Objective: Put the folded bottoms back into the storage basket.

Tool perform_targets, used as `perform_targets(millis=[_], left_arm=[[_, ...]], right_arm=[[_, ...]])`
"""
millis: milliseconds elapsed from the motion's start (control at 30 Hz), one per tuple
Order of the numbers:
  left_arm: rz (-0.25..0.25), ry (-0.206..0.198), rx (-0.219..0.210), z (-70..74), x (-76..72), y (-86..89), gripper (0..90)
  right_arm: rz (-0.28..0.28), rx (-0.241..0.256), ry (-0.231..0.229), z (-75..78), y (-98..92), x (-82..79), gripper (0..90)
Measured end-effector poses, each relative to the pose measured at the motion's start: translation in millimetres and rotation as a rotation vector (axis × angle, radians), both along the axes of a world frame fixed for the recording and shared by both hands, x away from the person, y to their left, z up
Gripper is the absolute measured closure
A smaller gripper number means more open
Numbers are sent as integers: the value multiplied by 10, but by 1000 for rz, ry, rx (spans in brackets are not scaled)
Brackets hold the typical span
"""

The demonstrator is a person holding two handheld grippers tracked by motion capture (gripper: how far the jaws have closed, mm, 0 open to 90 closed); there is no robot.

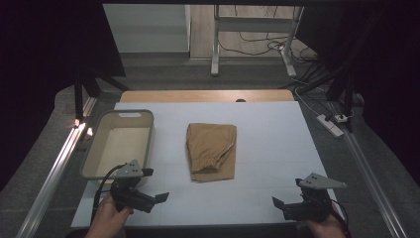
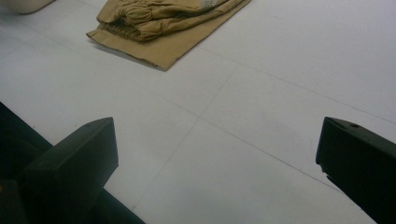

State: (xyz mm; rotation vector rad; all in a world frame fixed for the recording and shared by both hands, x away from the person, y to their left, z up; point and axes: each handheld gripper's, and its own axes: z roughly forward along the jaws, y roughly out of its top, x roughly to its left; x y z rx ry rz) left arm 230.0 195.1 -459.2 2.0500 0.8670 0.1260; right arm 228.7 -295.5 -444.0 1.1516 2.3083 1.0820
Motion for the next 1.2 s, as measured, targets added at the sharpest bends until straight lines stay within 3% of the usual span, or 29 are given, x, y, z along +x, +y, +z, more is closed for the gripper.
perform_targets(millis=[467,933,1200], left_arm=[[19,-15,36,10,215,-149,0],[40,16,3,-37,474,-221,0],[57,9,28,-55,590,-323,0]], right_arm=[[0,-2,-1,-3,4,1,0],[6,-10,-1,-3,7,1,0],[7,-9,-1,-3,11,-1,0]])
